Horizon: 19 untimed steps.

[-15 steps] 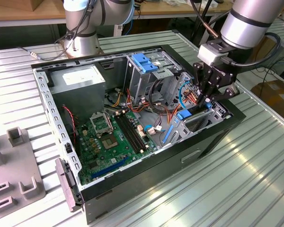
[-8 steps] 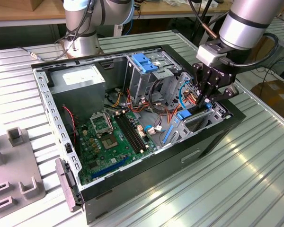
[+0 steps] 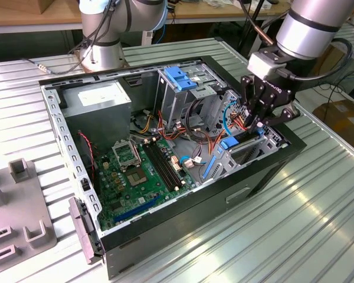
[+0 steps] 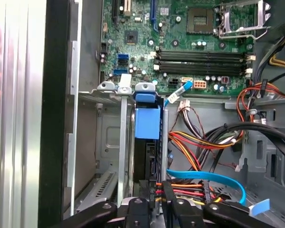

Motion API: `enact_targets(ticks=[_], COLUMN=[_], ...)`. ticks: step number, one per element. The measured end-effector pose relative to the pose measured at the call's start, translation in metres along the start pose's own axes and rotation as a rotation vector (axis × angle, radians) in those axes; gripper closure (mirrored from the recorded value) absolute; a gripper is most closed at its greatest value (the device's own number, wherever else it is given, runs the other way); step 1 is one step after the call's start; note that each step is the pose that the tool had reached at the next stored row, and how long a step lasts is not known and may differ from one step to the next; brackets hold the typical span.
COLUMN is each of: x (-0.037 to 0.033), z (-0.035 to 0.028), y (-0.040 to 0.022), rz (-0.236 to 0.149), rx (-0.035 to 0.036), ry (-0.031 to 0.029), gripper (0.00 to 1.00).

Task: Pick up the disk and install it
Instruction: 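Insert the first disk wire, then insert the second disk wire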

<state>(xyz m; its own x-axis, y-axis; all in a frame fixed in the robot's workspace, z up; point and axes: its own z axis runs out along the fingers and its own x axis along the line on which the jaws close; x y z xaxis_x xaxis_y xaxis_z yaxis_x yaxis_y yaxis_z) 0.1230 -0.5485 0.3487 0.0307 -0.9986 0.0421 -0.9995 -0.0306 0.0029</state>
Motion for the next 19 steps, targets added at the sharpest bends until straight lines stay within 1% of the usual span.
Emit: enact_targets(ticks=[2, 4, 6, 19], x=[0.0002, 0.0002, 0.0002, 0.0000], z=[-0.0052, -0.0052, -0.0052, -0.0053], y=[0.0000, 0.0000, 0.0000, 0.0000], rz=[0.000, 0.000, 0.000, 0.000], rx=[0.0002, 0.0002, 0.0002, 0.0002], ry=[0.0003, 0.0001, 0.0001, 0.0003], gripper=[0.76, 0.77, 0.90, 0.90])
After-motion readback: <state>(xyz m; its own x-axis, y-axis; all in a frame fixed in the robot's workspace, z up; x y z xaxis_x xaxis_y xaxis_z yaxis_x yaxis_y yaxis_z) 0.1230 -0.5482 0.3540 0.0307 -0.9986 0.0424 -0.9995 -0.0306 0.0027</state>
